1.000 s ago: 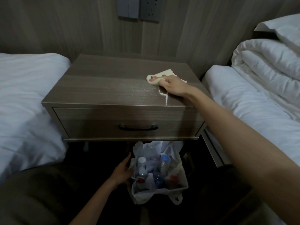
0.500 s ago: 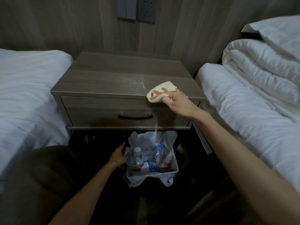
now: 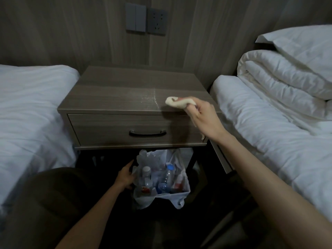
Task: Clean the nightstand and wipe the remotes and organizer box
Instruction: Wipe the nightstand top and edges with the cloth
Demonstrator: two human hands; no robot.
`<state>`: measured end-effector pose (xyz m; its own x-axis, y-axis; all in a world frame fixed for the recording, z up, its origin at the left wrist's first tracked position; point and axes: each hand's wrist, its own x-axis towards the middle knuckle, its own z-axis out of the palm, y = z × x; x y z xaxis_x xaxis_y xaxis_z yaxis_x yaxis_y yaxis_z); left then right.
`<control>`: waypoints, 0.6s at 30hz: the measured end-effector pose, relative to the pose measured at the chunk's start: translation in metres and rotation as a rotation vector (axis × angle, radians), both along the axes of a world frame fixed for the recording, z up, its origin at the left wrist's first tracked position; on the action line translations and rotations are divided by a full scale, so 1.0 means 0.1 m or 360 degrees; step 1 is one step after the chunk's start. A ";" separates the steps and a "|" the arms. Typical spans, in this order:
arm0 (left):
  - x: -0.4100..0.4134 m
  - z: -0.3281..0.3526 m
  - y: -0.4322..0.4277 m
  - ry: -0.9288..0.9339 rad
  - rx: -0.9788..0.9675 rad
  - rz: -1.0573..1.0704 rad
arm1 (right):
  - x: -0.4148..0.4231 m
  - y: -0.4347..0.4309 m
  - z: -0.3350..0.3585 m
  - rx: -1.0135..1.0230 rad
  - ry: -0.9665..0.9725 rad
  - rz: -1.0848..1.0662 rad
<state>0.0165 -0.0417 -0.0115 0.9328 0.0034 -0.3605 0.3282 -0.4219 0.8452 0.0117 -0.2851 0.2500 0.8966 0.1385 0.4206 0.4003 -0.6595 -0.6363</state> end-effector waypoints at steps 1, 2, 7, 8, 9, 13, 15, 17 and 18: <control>-0.01 0.03 0.01 -0.0009 0.0014 0.0018 | 0.01 -0.01 0.05 0.0018 -0.0038 -0.0045; -0.02 0.07 0.01 -0.0042 0.0032 0.0025 | 0.03 -0.02 0.11 0.0026 -0.0075 -0.0083; -0.03 0.46 0.00 -0.0050 0.0329 -0.0219 | 0.13 -0.04 0.39 0.0055 -0.0177 -0.0248; -0.02 0.60 0.01 -0.0070 0.0429 -0.0345 | 0.17 -0.06 0.43 0.0065 -0.0177 -0.0279; -0.02 0.75 0.01 -0.0140 0.0528 -0.0444 | 0.23 -0.09 0.46 0.0082 -0.0173 -0.0307; -0.06 1.33 0.05 -0.0806 0.0790 -0.0413 | 0.49 -0.17 0.48 0.0107 -0.0171 -0.0412; -0.08 1.64 0.09 -0.1254 0.0804 -0.0189 | 0.66 -0.20 0.42 0.0112 -0.0148 -0.0442; -0.06 1.95 0.18 -0.1593 0.0865 0.0050 | 0.84 -0.20 0.35 0.0074 -0.0076 -0.0478; 0.00 2.05 0.24 -0.1665 0.0895 0.0111 | 0.95 -0.19 0.30 0.0064 -0.0037 -0.0499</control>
<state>0.0164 -0.0181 0.1933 0.7647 -0.0202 0.6440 -0.3741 -0.8277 0.4183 0.1066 -0.3045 0.2804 0.8831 -0.1604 0.4410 0.1962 -0.7275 -0.6575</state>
